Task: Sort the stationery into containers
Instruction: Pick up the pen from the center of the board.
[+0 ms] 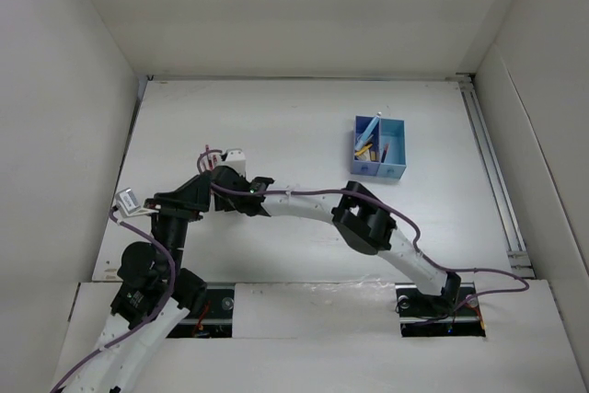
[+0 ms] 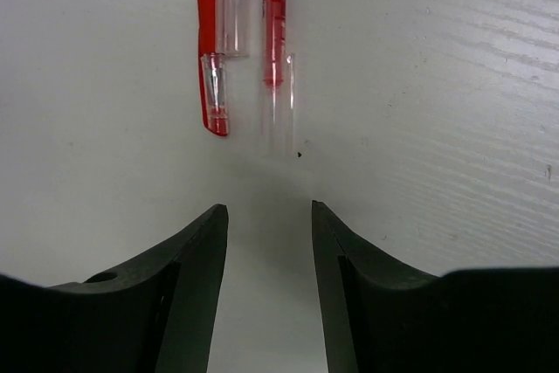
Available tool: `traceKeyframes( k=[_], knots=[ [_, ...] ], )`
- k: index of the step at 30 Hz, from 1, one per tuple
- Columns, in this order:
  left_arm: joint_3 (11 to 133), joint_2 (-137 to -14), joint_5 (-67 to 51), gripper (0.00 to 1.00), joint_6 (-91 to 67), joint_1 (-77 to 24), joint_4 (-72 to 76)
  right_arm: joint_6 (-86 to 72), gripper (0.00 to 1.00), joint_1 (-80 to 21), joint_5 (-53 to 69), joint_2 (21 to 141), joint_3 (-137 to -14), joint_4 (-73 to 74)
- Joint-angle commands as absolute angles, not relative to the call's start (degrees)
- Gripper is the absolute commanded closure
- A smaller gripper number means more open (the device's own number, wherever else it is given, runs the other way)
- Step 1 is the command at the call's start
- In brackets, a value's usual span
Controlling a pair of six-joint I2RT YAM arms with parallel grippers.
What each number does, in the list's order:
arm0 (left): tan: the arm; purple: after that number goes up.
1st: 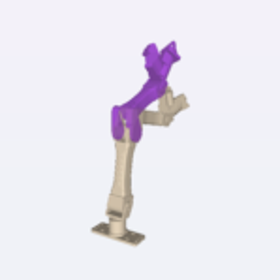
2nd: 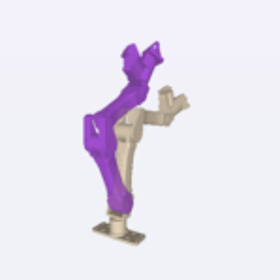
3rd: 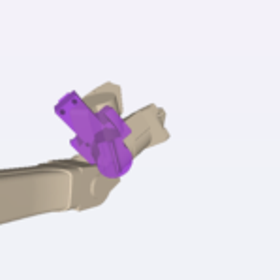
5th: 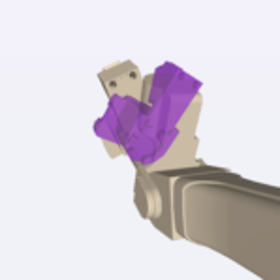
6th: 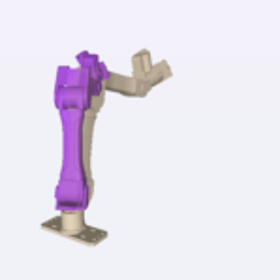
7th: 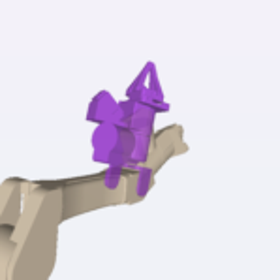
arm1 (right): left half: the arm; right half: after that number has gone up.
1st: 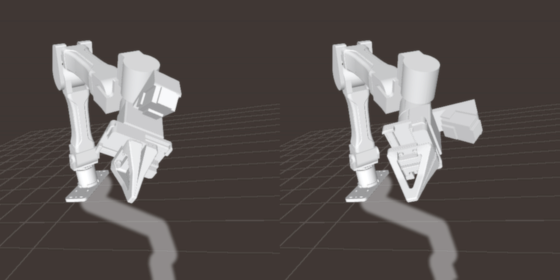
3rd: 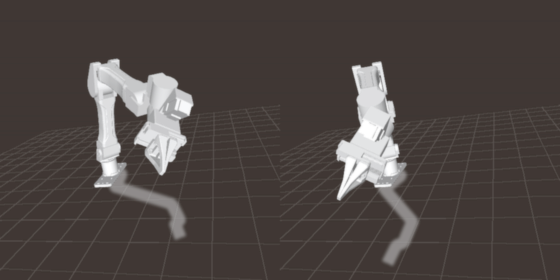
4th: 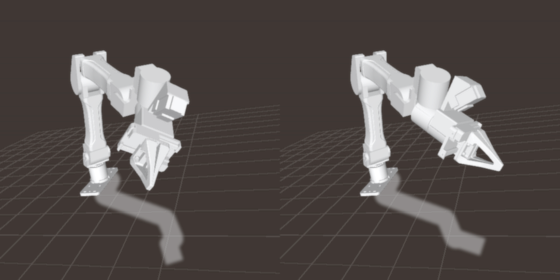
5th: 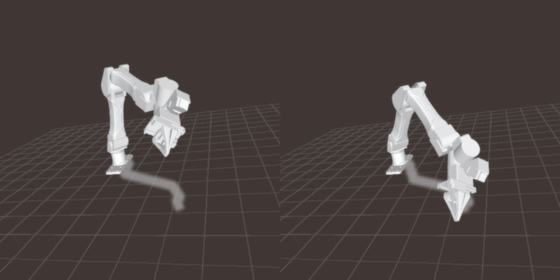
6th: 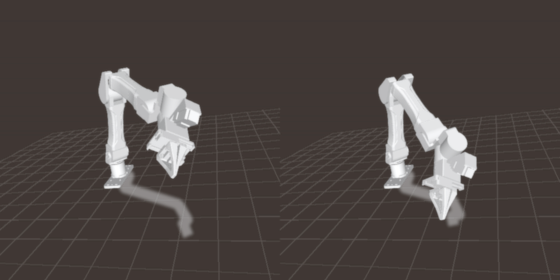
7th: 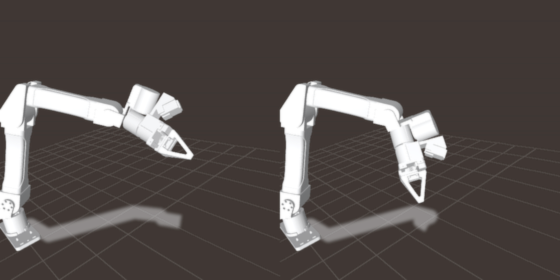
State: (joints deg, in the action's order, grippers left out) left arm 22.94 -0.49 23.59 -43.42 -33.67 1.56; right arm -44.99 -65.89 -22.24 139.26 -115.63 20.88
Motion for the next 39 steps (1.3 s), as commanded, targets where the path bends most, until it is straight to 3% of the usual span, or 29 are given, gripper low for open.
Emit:
traceKeyframes(
  k=[1,8,13,18,23,34,36,39],
  knots=[
    [24.25,12.04,24.52,0.47,-44.82,-33.84,2.20,-43.95,0.51,-66.45,-23.82,140.70,-119.18,21.97],
    [24.26,12.04,24.61,0.45,-45.35,-33.84,2.20,-43.95,0.53,-66.45,-24.34,142.82,-119.71,21.97],
    [24.87,12.04,24.08,0.45,-45.35,-33.84,1.68,-43.42,0.65,-66.45,-26.45,144.92,-121.90,21.97],
    [26.19,12.04,24.08,0.45,-45.35,-33.84,1.14,-43.42,0.66,-66.45,-29.26,146.24,-122.43,22.49],
    [26.19,12.57,23.38,0.45,-45.35,-34.37,0.62,-43.95,0.54,-66.45,-31.73,147.39,-123.04,22.50],
    [25.66,12.57,23.38,0.44,-45.88,-34.37,0.62,-43.95,0.46,-65.92,-32.96,151.96,-126.83,23.64],
    [25.66,12.57,23.38,0.44,-45.88,-34.37,0.62,-43.95,0.58,-65.92,-32.43,152.57,-127.35,22.95],
    [25.66,12.57,23.38,0.44,-45.88,-34.37,0.62,-43.95,0.67,-65.92,-31.73,153.19,-127.35,22.41]
  ],
)
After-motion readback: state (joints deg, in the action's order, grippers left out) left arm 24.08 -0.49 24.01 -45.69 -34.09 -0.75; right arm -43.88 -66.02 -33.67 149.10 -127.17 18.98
